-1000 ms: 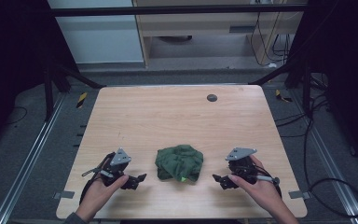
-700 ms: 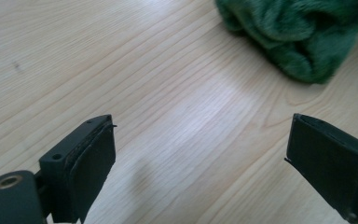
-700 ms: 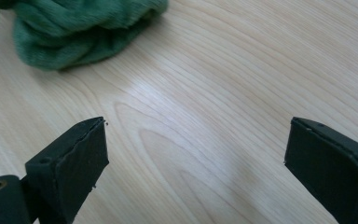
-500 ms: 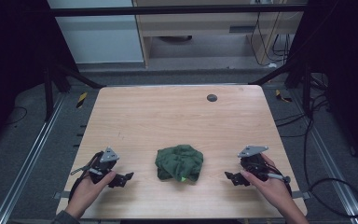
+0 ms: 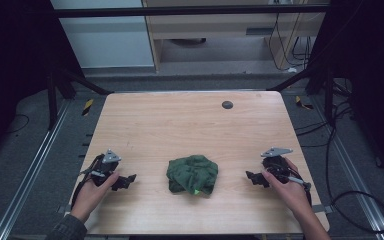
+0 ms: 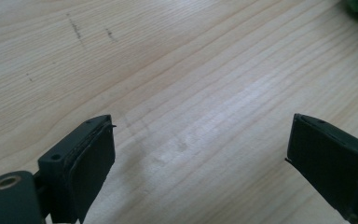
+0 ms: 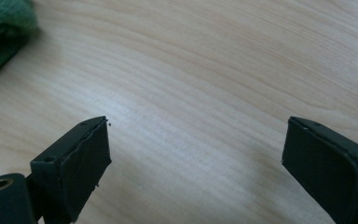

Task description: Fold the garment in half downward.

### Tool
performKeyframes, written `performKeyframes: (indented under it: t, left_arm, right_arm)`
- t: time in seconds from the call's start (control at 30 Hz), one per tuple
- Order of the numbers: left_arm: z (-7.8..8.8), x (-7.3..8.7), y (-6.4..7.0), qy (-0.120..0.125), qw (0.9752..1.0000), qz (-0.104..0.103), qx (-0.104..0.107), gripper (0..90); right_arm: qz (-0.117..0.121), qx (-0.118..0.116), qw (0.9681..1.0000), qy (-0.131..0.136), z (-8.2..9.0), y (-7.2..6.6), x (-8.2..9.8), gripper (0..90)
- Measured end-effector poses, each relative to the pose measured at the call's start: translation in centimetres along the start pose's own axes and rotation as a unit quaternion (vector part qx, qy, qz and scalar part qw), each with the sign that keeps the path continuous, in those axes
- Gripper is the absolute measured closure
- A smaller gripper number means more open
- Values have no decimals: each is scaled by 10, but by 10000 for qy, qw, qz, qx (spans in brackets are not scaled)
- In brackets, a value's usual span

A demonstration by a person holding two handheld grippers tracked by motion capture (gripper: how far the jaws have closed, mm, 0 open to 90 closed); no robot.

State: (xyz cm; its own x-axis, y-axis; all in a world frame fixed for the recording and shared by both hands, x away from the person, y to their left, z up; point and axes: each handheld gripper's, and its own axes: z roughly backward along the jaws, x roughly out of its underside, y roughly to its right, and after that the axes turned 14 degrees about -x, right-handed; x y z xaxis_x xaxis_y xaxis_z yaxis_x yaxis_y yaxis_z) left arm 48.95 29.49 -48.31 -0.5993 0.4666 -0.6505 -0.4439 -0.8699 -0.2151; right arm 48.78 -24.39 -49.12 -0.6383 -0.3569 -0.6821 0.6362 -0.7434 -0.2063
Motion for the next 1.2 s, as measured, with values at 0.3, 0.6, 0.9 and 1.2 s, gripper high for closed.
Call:
performKeyframes:
  t: [0.3, 0.6, 0.9, 1.2]
  left_arm:
    - [-16, 2, -7, 22, 9999, 116, -103, 71]
    - [-26, 3, -6, 166, 9992, 306, -196, 54]
    - [-30, 7, -6, 369, 9983, 390, -225, 33]
    - [-31, 6, -5, 334, 9984, 396, -244, 3]
  right_arm:
    - [-248, 240, 9993, 123, -8, 14, -2, 79]
    - [-452, 440, 9972, 406, -19, 19, -1, 70]
    - [-433, 724, 9956, 417, -30, 12, -4, 12]
    - [-559, 844, 9938, 453, -34, 10, -7, 1]
